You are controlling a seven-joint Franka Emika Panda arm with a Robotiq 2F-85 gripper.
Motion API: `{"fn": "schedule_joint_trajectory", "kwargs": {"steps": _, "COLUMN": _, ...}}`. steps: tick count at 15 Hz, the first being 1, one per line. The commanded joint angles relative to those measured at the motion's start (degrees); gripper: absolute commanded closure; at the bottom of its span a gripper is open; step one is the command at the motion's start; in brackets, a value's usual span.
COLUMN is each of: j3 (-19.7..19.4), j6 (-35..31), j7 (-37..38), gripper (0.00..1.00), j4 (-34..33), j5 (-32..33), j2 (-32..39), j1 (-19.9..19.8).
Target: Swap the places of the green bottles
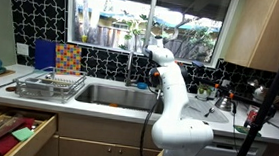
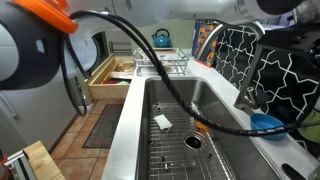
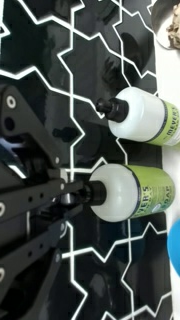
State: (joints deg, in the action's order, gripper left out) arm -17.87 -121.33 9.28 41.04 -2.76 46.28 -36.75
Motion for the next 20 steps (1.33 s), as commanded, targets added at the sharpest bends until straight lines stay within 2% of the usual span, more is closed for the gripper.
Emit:
{"fn": "schedule_joint_trajectory", "kwargs": {"steps": 1, "j3": 1.3, "j6": 2.5, "j7": -2.2, "gripper": 0.96, "j4": 1.2, "j5": -0.7, "j2": -2.6, "j1": 0.6}}
{"fn": "schedule_joint_trajectory", "kwargs": {"steps": 6, "j3": 3.4, "j6": 5.6, "j7": -2.6, "gripper": 0.96, "j4": 1.3, "j5": -1.6, "j2": -1.4, "j1": 1.3}}
{"fn": "schedule_joint_trajectory", "kwargs": {"steps": 9, "j3": 6.0, "j6": 2.3, "j7": -3.9, "gripper": 0.96, "j4": 1.8, "j5": -3.4, "j2": -0.4, "j1": 0.7}}
{"fn": "schedule_joint_trajectory", "kwargs": {"steps": 14, "j3": 6.5, "j6": 1.9, "j7": -4.2, "gripper": 0.96, "j4": 1.8, "j5": -2.3, "j2": 1.2, "j1": 0.9}}
{"fn": "schedule_joint_trajectory", "kwargs": {"steps": 15, "j3": 6.4, "j6": 2.1, "j7": -4.0, "gripper": 0.58, "j4": 1.9, "j5": -2.2, "j2": 1.4, "j1": 1.0}}
{"fn": "schedule_joint_trajectory", "kwargs": {"steps": 16, "j3": 6.4, "j6": 2.1, "j7": -4.3, "gripper": 0.58, "j4": 1.9, "j5": -2.2, "j2": 1.4, "j1": 1.0}}
{"fn": "schedule_joint_trajectory", "kwargs": {"steps": 20, "j3": 6.3, "j6": 1.5, "j7": -3.7, "gripper": 0.29, "j4": 2.2, "j5": -2.4, "j2": -0.3, "j1": 0.9}}
